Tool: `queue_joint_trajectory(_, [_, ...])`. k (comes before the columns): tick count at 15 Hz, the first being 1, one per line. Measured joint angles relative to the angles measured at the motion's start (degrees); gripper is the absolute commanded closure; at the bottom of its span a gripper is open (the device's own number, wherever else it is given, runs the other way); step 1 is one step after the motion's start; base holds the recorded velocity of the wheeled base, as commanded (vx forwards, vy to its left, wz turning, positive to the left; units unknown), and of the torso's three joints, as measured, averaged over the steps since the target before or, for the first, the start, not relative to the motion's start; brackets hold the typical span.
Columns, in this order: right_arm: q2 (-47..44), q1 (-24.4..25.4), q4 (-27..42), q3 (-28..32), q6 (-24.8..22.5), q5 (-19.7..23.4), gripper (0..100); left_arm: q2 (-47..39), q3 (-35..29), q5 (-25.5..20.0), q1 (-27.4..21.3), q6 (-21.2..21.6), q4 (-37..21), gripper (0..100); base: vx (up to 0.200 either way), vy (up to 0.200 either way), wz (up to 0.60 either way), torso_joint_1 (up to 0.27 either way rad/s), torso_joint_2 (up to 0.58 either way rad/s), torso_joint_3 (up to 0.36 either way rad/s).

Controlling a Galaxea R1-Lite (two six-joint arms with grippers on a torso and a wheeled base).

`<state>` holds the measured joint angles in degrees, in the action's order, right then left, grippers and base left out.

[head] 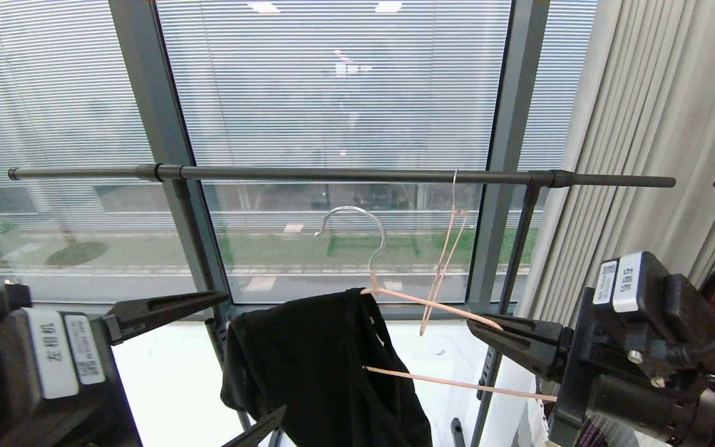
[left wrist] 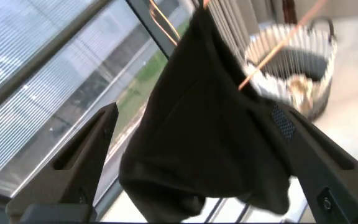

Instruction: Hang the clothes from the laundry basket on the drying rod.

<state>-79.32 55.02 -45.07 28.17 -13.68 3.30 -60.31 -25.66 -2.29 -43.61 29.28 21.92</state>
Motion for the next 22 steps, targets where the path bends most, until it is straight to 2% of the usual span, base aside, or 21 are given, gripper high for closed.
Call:
queue_joint_trajectory(4, [3.3,4.0,3.6,-0.1,-2.4,0.4,100,-3.8,0.4,-0.6,1.9,0.7,0.2,0,0.0,0.0,0.0,0.0,0.0,0.0])
queue_joint_trajectory(8, [5.4,8.7,4.1,0.1,-4.9,0.1,100,-5.3,1.2,-0.8,2.0,0.4,0.2,0,0.0,0.0,0.0,0.0,0.0,0.0])
queue_joint_trajectory(10, [5.8,10.1,4.1,0.1,-5.9,0.1,100,-5.6,1.3,-2.6,2.0,0.3,0.2,0,0.0,0.0,0.0,0.0,0.0,0.0])
queue_joint_trajectory(11, [5.9,10.8,4.1,0.1,-6.3,0.0,100,-5.6,1.3,-4.2,2.0,0.3,0.2,100,0.0,0.0,0.0,0.0,0.0,0.0])
queue_joint_trajectory(13, [6.3,11.5,4.2,0.0,-7.0,0.0,100,-5.7,1.3,-5.4,2.0,0.4,0.2,100,0.0,0.0,0.0,0.0,0.0,0.0])
queue_joint_trajectory(22, [6.6,12.5,4.0,-1.0,-8.6,-0.1,100,-5.9,1.4,-5.3,2.0,0.4,0.1,100,0.0,0.0,0.0,0.0,0.0,0.0])
